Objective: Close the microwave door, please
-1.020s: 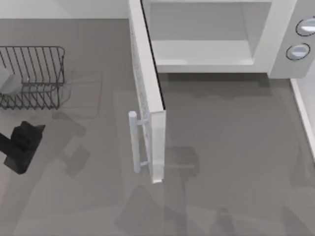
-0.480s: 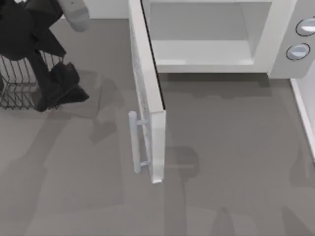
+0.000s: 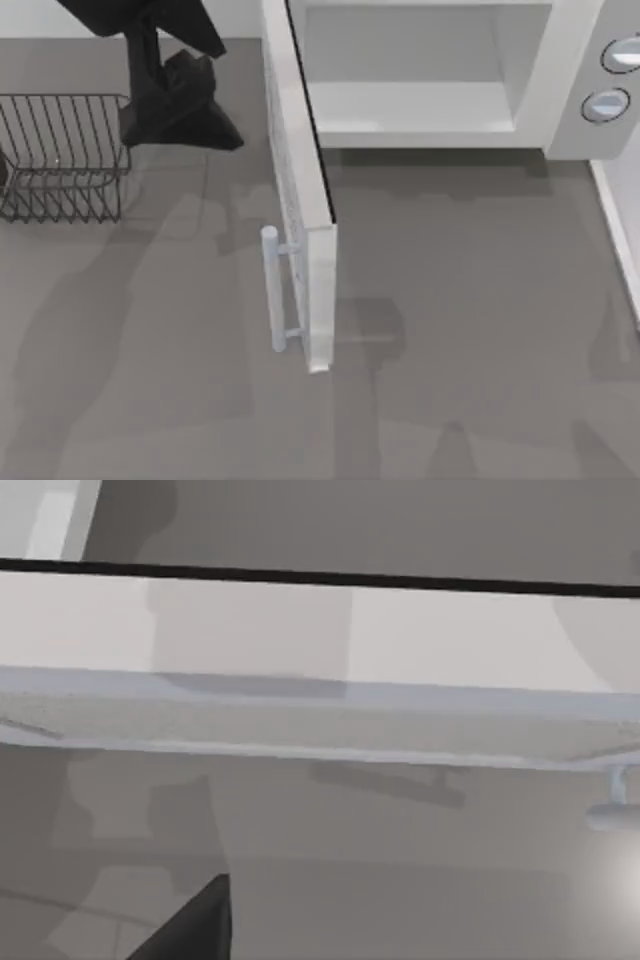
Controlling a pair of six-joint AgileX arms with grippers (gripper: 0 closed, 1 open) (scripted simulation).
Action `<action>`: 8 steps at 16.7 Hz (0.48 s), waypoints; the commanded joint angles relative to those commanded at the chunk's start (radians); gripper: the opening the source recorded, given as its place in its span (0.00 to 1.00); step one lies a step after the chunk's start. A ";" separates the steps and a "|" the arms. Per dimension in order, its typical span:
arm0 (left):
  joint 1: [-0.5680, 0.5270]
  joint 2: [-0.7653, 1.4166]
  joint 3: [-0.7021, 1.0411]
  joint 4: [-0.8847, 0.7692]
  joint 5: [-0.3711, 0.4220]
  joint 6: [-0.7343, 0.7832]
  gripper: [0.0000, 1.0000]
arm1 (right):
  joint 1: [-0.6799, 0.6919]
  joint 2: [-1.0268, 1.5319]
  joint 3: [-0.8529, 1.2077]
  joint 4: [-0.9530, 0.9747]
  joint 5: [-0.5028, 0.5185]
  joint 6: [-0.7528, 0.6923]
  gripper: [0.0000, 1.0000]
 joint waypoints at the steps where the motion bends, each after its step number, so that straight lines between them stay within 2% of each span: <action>1: -0.003 0.010 0.017 -0.007 0.004 0.007 1.00 | 0.000 0.000 0.000 0.000 0.000 0.000 1.00; 8: -0.001 0.011 0.020 -0.005 0.004 0.008 1.00 | 0.000 0.000 0.000 0.000 0.000 0.000 1.00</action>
